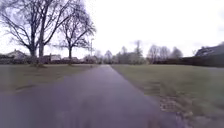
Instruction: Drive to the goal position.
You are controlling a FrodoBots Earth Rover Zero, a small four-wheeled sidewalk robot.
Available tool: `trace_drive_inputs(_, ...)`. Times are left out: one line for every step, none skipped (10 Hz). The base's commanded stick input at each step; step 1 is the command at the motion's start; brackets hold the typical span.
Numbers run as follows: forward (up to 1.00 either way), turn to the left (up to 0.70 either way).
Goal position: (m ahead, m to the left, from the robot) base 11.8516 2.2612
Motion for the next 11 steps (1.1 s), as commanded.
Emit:
trace_drive_inputs(1.0,0.0)
trace_drive_inputs(1.0,0.0)
trace_drive_inputs(1.0,0.0)
trace_drive_inputs(1.0,0.0)
trace_drive_inputs(1.0,0.0)
trace_drive_inputs(1.0,0.0)
trace_drive_inputs(1.0,0.0)
trace_drive_inputs(1.0,0.0)
trace_drive_inputs(1.0,0.0)
trace_drive_inputs(1.0,0.0)
trace_drive_inputs(1.0,0.0)
